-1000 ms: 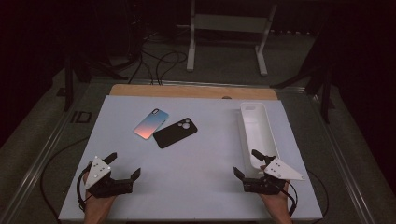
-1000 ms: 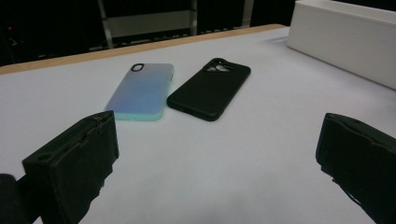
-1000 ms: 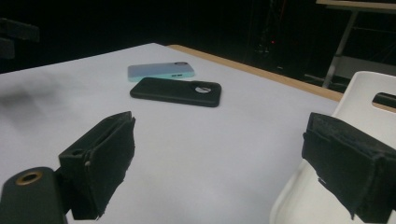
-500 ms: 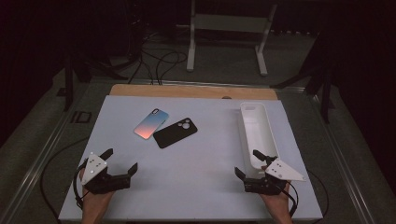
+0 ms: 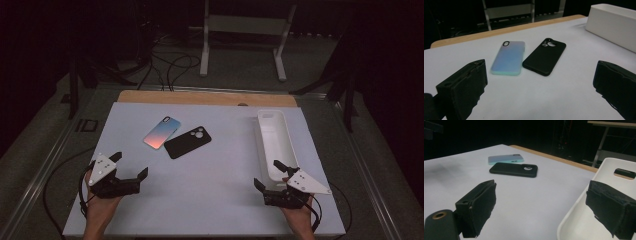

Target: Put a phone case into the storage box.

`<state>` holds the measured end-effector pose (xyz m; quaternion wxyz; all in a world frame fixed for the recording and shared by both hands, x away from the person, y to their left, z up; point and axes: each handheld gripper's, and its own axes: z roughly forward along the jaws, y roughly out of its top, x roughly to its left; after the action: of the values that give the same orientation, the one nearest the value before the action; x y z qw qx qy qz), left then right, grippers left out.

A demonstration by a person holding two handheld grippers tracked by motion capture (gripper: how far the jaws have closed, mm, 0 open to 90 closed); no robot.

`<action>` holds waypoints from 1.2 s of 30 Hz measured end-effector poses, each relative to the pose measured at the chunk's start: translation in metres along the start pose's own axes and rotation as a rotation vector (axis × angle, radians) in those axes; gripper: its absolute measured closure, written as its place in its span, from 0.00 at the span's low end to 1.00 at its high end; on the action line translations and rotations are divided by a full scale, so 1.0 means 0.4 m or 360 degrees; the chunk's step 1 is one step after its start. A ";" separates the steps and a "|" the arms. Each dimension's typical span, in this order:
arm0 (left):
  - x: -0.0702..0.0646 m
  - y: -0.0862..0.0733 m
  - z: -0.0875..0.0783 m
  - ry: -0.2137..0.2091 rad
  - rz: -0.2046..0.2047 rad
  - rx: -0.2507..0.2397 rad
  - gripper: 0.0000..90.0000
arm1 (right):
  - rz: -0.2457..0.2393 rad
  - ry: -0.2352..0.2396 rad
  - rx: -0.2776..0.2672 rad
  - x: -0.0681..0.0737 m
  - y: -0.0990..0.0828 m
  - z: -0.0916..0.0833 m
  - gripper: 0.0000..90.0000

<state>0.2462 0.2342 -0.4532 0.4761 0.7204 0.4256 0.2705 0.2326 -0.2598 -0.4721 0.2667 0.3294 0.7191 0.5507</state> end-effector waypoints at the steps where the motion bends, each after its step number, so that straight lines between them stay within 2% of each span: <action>1: 0.001 0.005 0.005 -0.0007 0.0004 0.0006 0.00 | 0.0001 -0.0006 0.0002 0.000 0.000 0.000 0.10; 8: 0.013 0.023 0.031 -0.0012 -0.0009 0.0038 0.00 | 0.0014 0.0001 0.0009 -0.002 -0.006 -0.003 0.10; 27: 0.050 0.053 0.074 0.0050 -0.0013 0.0100 0.00 | 0.0005 0.0002 0.0023 0.003 -0.010 0.001 0.10; 34: 0.059 0.062 0.086 0.0056 -0.0027 0.0099 0.00 | 0.0008 0.0002 0.0028 0.002 -0.011 0.001 0.10; 36: 0.061 0.067 0.088 0.0049 -0.0050 0.0100 0.00 | 0.0007 0.0002 0.0029 0.003 -0.011 0.001 0.10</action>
<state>0.2957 0.2345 -0.4430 0.4509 0.7240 0.4524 0.2604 0.2314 -0.2595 -0.4766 0.2621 0.3331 0.7236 0.5448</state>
